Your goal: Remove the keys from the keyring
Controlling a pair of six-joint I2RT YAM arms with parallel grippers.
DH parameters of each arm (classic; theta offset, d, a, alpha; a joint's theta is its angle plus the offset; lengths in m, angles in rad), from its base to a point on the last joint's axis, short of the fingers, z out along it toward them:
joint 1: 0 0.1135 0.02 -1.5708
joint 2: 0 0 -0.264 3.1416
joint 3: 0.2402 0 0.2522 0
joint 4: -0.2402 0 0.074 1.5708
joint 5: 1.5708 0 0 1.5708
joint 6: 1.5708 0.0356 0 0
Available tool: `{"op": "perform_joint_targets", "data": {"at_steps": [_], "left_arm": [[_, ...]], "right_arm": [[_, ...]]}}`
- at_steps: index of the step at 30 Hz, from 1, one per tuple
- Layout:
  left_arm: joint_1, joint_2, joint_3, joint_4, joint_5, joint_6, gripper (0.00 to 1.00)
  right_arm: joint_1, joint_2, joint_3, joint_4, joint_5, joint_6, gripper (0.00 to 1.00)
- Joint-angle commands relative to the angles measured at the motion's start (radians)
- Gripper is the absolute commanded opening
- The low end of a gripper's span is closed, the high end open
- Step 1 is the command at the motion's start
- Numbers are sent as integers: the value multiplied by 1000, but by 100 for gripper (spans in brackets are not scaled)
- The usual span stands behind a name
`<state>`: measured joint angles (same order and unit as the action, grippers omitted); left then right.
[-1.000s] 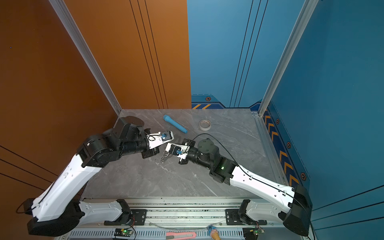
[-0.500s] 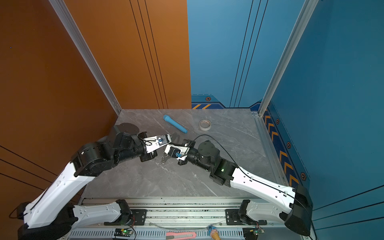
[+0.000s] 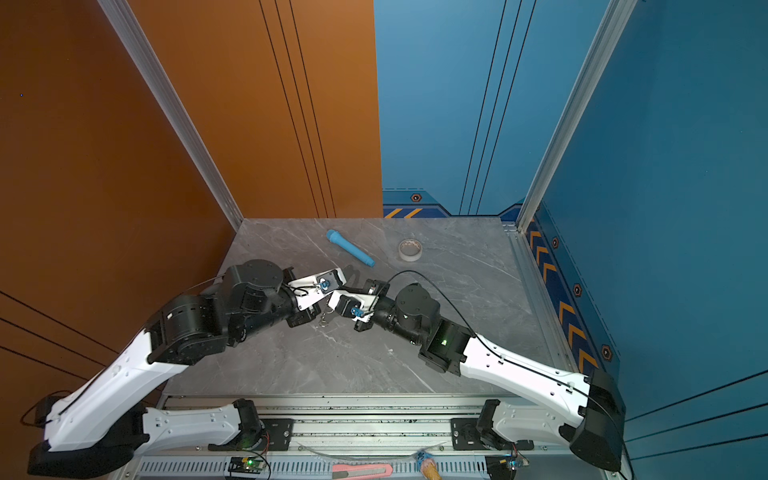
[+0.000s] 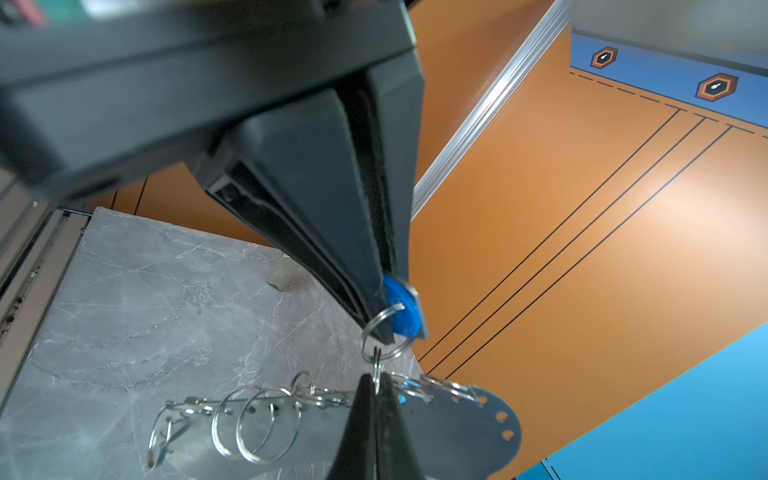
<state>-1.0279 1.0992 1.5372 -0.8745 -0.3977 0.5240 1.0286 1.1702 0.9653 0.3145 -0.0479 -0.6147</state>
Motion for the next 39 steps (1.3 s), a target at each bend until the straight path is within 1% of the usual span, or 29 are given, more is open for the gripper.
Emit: {"op": "perform_joint_targets", "data": {"at_steps": [1, 10, 12, 16, 20, 26, 31, 35, 39], "left_arm": [[-66, -22, -19, -1, -17, 20, 0], [-129, -49, -58, -3, -71, -35, 0], [-136, -59, -72, -3, -79, -41, 0], [-130, -79, -91, -4, -92, -28, 0], [-106, -88, -100, -3, -67, 27, 0], [-95, -96, -121, 0, -14, 81, 0], [-94, -101, -125, 11, -7, 102, 0], [-77, -108, -126, 28, 15, 107, 0], [-70, -90, -102, 31, 34, 157, 0]], "right_arm": [[-16, 32, 19, -8, 105, 106, 0], [-19, 62, 50, -1, 199, 191, 0], [-27, 62, 55, 2, 201, 229, 0], [-35, 57, 50, 18, 148, 272, 0], [-45, 47, 38, 37, 74, 315, 0], [-57, 43, 40, 38, 40, 364, 0], [-60, 44, 38, 45, -2, 391, 0], [-60, 46, 35, 49, -29, 398, 0], [-62, 49, 31, 52, -52, 428, 0]]}}
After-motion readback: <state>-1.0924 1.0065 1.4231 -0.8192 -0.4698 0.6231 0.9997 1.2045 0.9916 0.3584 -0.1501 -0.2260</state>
